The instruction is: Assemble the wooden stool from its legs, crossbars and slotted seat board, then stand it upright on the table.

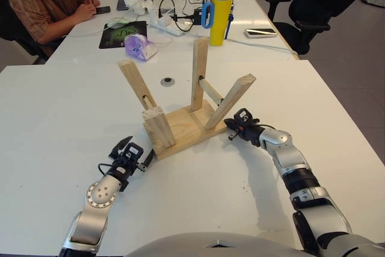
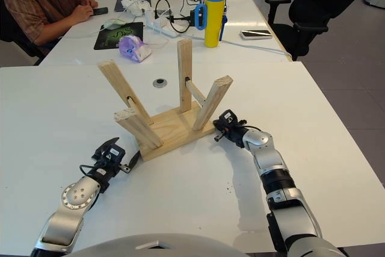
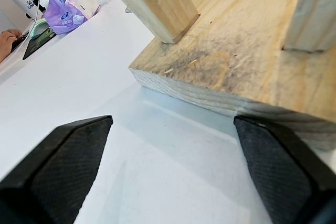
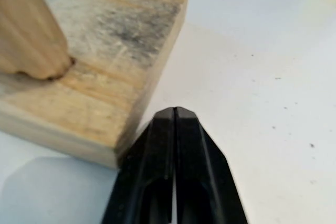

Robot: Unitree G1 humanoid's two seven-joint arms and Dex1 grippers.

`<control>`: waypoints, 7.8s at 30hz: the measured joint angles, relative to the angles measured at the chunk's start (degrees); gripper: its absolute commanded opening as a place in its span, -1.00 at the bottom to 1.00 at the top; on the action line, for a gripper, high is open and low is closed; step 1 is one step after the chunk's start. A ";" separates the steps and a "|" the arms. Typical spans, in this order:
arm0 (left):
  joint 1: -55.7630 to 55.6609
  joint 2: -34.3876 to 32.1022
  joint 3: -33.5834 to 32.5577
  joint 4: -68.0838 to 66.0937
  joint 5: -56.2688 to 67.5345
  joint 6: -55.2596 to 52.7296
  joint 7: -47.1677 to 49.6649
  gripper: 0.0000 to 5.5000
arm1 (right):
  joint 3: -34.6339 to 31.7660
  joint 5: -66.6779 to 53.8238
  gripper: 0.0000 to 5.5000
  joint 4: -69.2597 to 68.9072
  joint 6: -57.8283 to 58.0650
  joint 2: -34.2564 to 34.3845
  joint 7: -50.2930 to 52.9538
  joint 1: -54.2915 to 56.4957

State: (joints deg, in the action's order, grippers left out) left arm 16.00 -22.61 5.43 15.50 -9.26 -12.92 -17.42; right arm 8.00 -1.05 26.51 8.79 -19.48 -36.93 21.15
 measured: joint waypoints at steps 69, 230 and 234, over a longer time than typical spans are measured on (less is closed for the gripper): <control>-6.59 -9.65 -3.08 5.69 24.30 -10.74 -18.34 0.57 | -10.50 -12.55 -0.99 -19.60 24.84 -0.40 2.56 3.52; -53.78 22.38 -5.55 -62.83 2.00 47.31 32.96 0.41 | -10.61 -0.55 -1.00 31.95 -33.98 23.70 29.92 16.22; -53.80 21.29 -5.19 -63.50 0.02 47.30 33.41 0.41 | -10.84 0.07 -1.00 32.91 -35.11 23.69 30.10 16.48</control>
State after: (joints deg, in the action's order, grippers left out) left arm -37.80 -1.33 0.24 -48.00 -9.24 34.38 16.00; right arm -2.83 -0.98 59.43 -26.32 4.21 -6.83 37.63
